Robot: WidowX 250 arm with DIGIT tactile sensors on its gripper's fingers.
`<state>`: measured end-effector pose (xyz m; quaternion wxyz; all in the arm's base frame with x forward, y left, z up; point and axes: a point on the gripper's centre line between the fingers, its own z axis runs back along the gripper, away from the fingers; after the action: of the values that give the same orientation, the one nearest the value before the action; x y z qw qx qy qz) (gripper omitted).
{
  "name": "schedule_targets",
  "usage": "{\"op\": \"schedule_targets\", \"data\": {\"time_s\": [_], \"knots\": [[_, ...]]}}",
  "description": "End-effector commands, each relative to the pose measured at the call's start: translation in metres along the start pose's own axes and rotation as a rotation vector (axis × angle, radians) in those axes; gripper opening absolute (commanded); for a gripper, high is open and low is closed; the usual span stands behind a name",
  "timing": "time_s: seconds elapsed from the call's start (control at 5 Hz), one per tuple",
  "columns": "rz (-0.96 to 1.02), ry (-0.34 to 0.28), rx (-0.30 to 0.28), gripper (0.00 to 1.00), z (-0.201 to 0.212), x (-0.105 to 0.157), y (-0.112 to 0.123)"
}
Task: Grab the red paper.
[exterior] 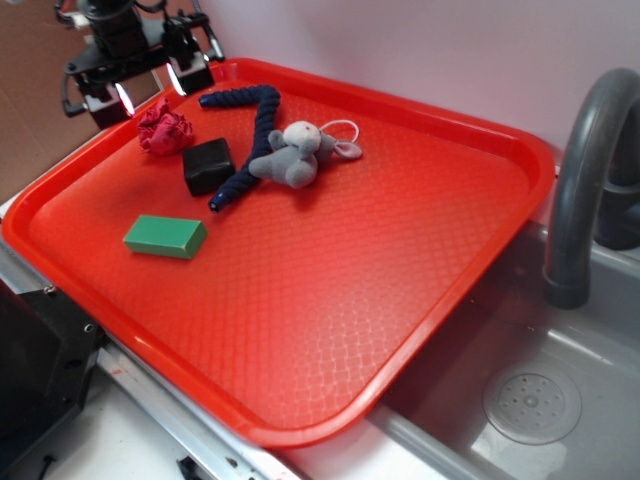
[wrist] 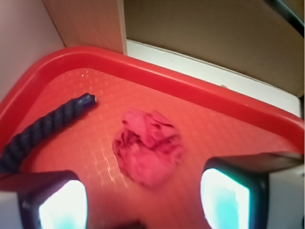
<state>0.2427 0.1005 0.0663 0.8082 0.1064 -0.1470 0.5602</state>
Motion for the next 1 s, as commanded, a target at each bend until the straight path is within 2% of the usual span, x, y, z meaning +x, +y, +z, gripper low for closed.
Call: {"op": "schedule_targets", "data": {"time_s": [0.0,0.2,0.4,0.6,0.8], "knots": [[0.044,-0.049,0.044,1.00,-0.026,0.026,0.006],[0.044,-0.068,0.085,1.00,-0.037,0.028,0.010],[0.050,-0.054,0.096,1.00,-0.045,0.026,0.013],[0.029,-0.043,0.105,0.00,-0.047,0.023,0.012],[0.023,-0.044,0.103,0.00,-0.045,0.020,0.010]]}}
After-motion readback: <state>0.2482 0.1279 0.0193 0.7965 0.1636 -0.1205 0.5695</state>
